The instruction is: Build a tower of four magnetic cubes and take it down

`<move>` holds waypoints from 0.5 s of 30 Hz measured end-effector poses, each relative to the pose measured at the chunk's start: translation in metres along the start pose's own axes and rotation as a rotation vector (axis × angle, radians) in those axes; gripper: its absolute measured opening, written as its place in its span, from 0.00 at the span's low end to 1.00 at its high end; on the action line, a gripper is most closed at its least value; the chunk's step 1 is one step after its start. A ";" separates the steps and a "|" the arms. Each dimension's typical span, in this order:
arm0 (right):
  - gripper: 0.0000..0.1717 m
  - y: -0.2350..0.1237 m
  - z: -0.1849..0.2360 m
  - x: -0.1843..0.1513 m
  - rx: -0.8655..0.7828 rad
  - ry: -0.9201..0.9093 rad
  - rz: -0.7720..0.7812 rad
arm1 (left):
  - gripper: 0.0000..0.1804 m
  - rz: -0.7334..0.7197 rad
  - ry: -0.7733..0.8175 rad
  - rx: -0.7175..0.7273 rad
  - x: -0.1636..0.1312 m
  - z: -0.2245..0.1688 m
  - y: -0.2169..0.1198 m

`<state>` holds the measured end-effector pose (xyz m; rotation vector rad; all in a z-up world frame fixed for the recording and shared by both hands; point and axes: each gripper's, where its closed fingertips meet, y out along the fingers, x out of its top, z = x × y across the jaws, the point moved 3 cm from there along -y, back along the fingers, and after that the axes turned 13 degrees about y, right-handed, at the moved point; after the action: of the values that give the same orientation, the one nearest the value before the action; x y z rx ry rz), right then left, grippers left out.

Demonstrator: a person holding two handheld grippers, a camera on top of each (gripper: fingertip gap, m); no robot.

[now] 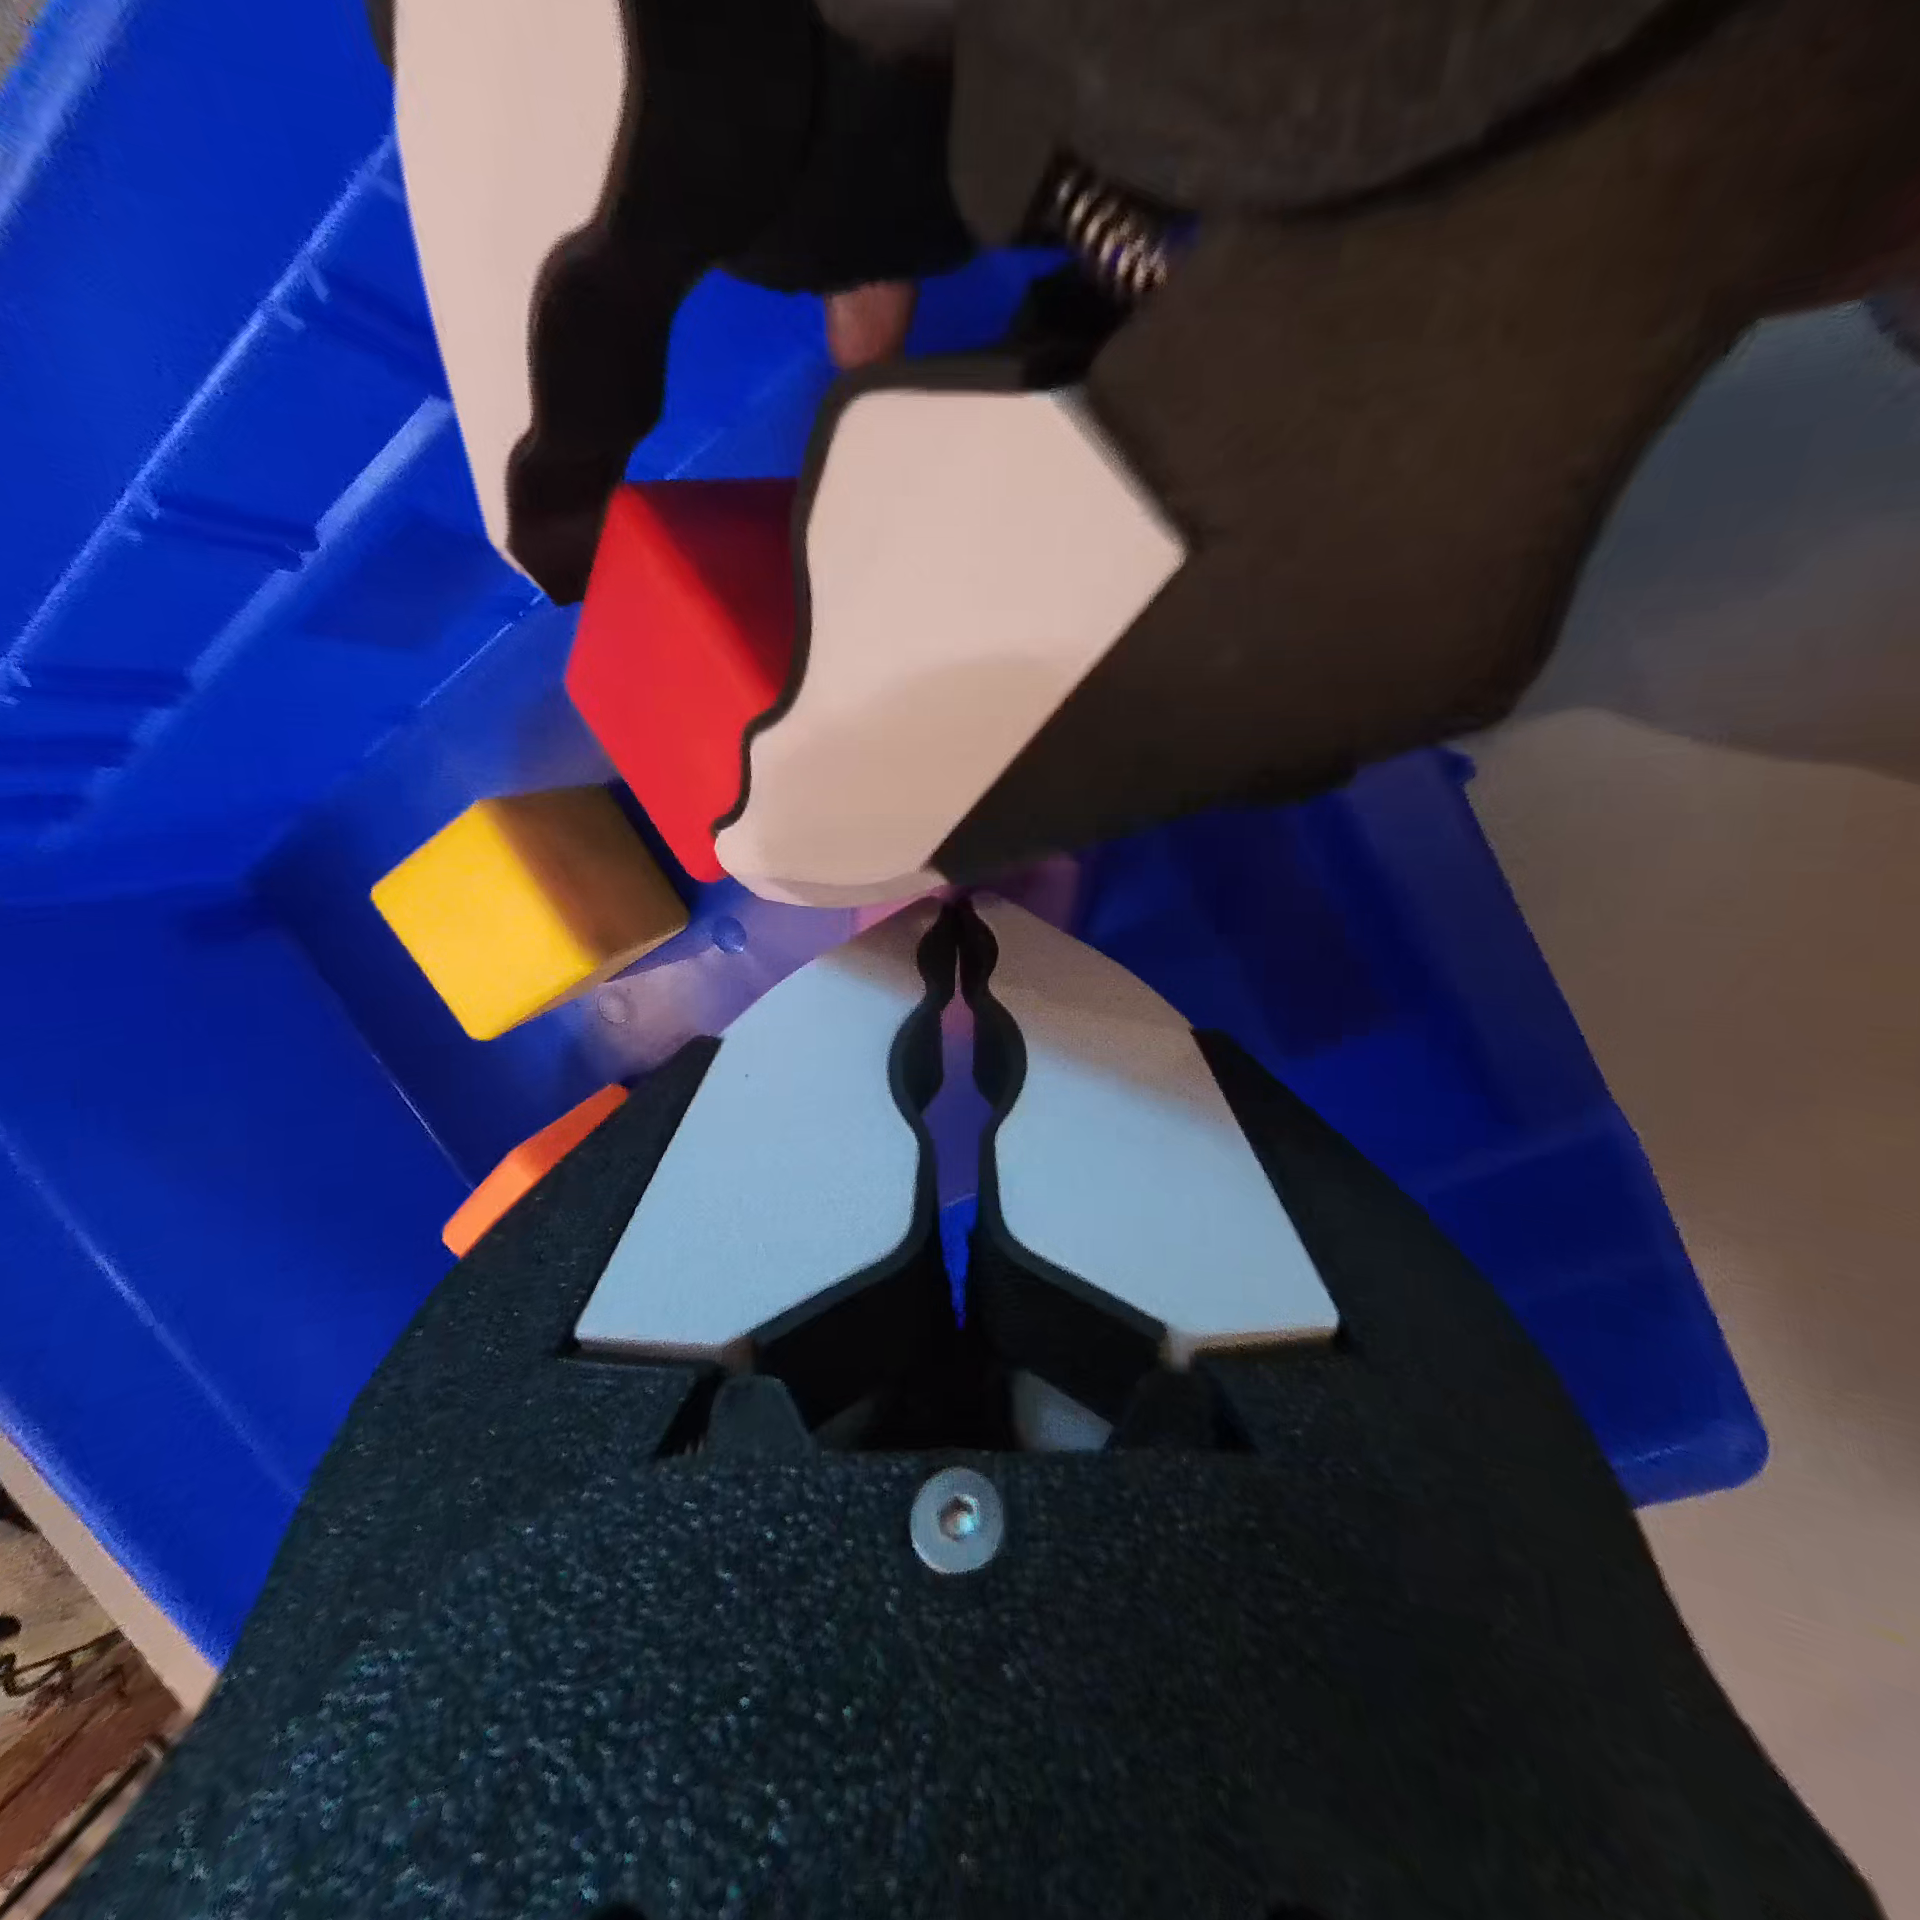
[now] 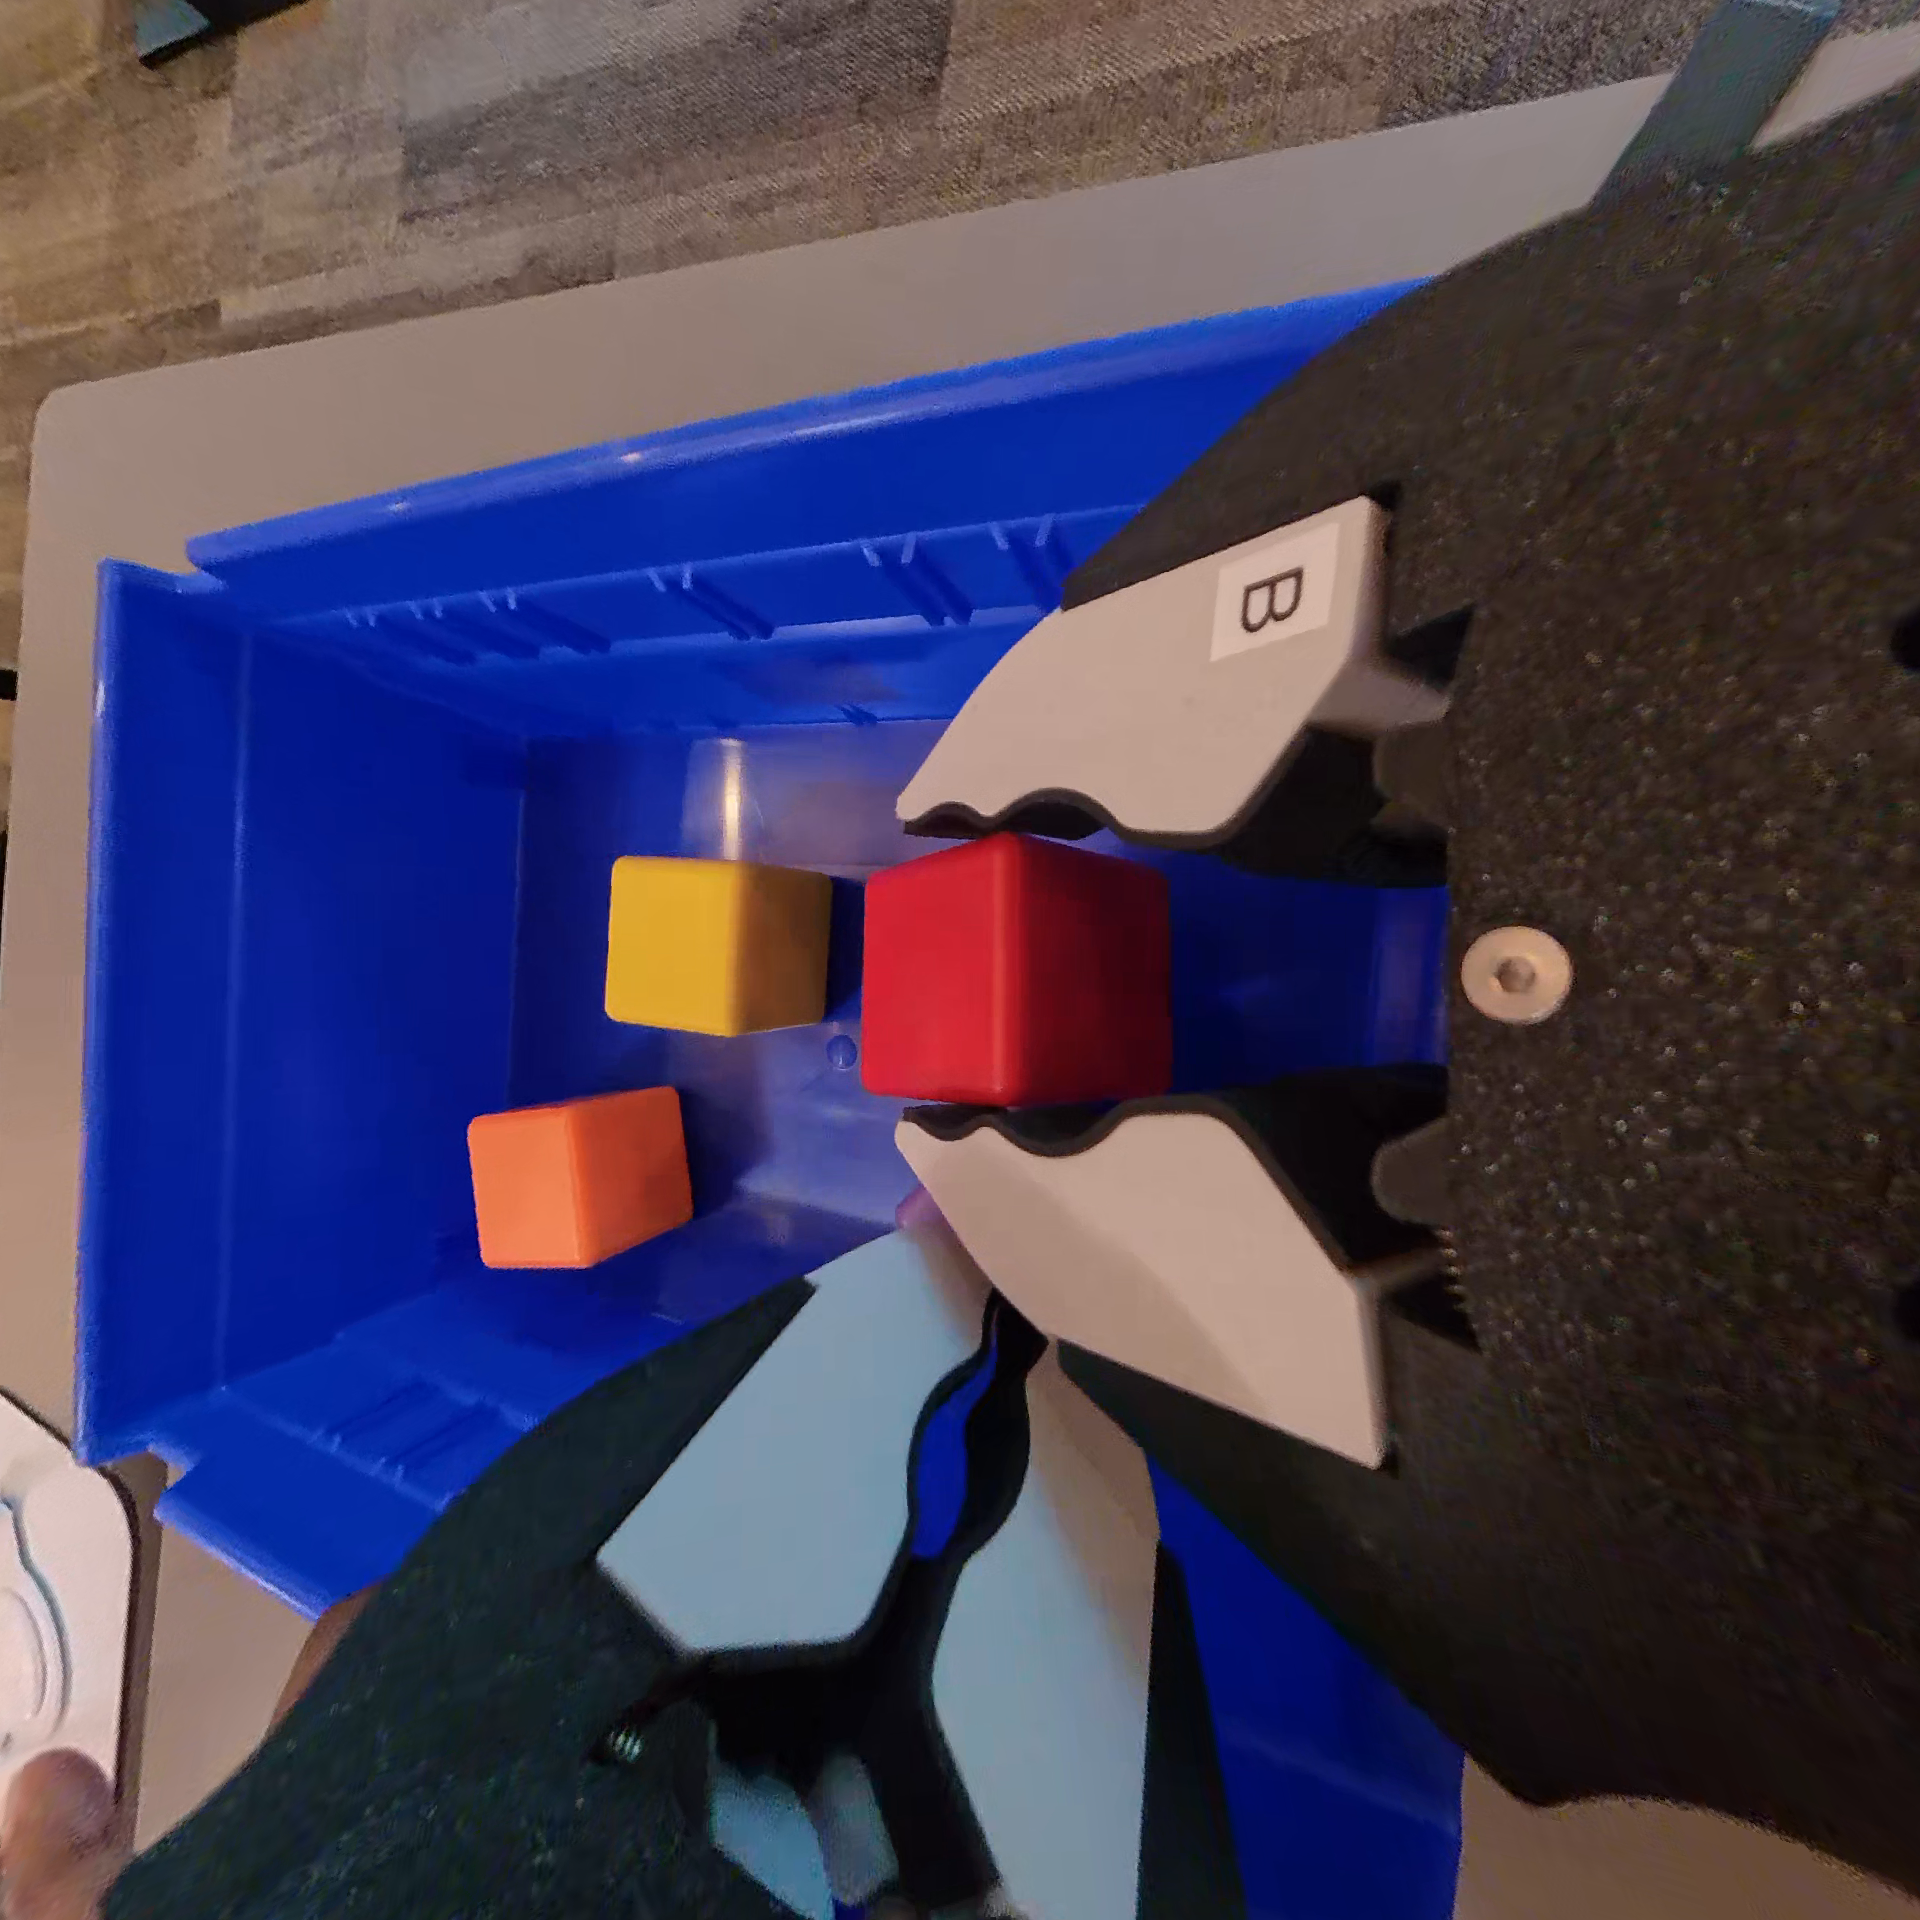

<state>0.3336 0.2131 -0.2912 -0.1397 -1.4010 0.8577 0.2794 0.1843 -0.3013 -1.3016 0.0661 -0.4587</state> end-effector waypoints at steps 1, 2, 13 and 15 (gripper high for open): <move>0.29 0.000 -0.001 -0.001 -0.004 0.013 0.003 | 0.00 0.006 -0.008 0.000 0.000 0.000 0.000; 0.29 0.001 -0.003 0.000 -0.026 0.021 0.004 | 0.00 0.009 -0.010 0.001 0.000 0.000 0.000; 0.29 0.008 -0.025 -0.014 -0.202 0.043 0.073 | 0.00 -0.007 -0.033 -0.008 -0.002 -0.001 -0.001; 0.29 0.008 -0.027 -0.017 -0.224 0.031 0.098 | 0.01 -0.003 -0.033 0.009 -0.002 0.000 -0.001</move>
<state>0.3554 0.2193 -0.3155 -0.3938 -1.4684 0.7736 0.2772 0.1845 -0.3004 -1.2996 0.0349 -0.4396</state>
